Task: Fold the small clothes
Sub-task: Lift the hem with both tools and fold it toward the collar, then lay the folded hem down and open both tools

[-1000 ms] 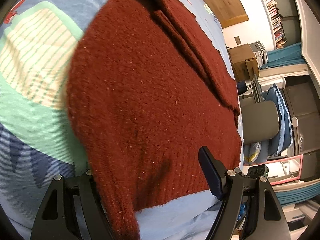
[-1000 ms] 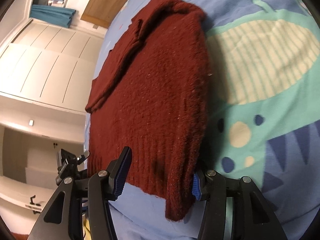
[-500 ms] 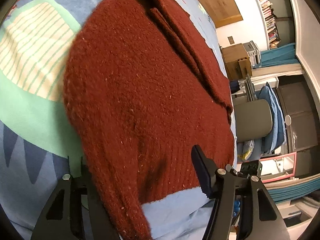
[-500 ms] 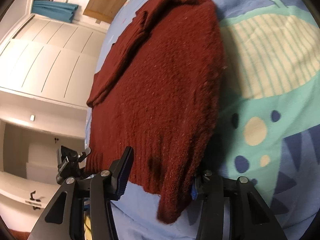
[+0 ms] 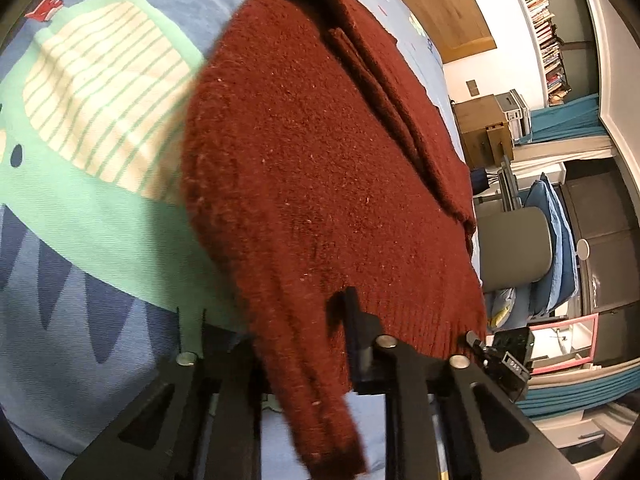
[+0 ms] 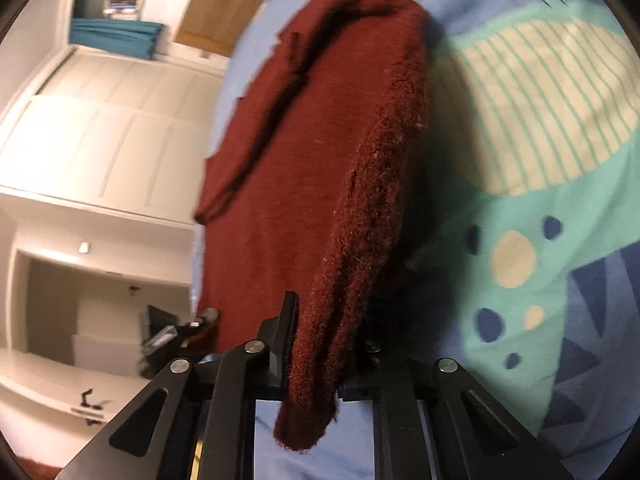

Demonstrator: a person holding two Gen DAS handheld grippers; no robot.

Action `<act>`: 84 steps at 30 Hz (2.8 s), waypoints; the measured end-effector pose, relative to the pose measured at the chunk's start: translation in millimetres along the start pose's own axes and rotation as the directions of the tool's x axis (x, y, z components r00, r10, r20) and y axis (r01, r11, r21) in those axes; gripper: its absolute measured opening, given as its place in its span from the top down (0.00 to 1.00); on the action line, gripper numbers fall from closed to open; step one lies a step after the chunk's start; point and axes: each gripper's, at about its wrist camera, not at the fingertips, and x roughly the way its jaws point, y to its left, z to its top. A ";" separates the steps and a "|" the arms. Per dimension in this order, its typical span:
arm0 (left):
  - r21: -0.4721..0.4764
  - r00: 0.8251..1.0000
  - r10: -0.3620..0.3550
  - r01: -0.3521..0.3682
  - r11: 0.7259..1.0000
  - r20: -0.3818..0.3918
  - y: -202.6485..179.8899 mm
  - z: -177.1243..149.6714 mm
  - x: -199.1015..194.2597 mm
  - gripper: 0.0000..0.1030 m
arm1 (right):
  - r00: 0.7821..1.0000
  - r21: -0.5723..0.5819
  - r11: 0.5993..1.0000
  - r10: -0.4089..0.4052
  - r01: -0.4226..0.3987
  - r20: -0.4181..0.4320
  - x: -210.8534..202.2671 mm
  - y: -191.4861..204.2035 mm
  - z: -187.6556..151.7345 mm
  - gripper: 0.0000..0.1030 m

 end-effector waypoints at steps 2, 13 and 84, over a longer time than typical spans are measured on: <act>0.005 1.000 0.001 -0.001 1.000 0.003 0.5 1.0 -0.7 0.92 | 1.000 -0.023 1.000 -0.018 0.018 -0.002 -0.4 4.8 2.0 0.88; 0.008 1.000 0.023 -0.023 1.000 0.005 -1.9 0.4 3.8 0.93 | 0.995 0.005 0.995 -0.095 0.096 -0.041 12.7 -9.4 2.7 0.84; 0.124 0.962 0.216 -0.237 0.964 0.166 -61.1 209.0 86.2 0.92 | 0.965 -0.048 0.983 -0.164 0.177 0.206 65.0 61.0 233.7 0.88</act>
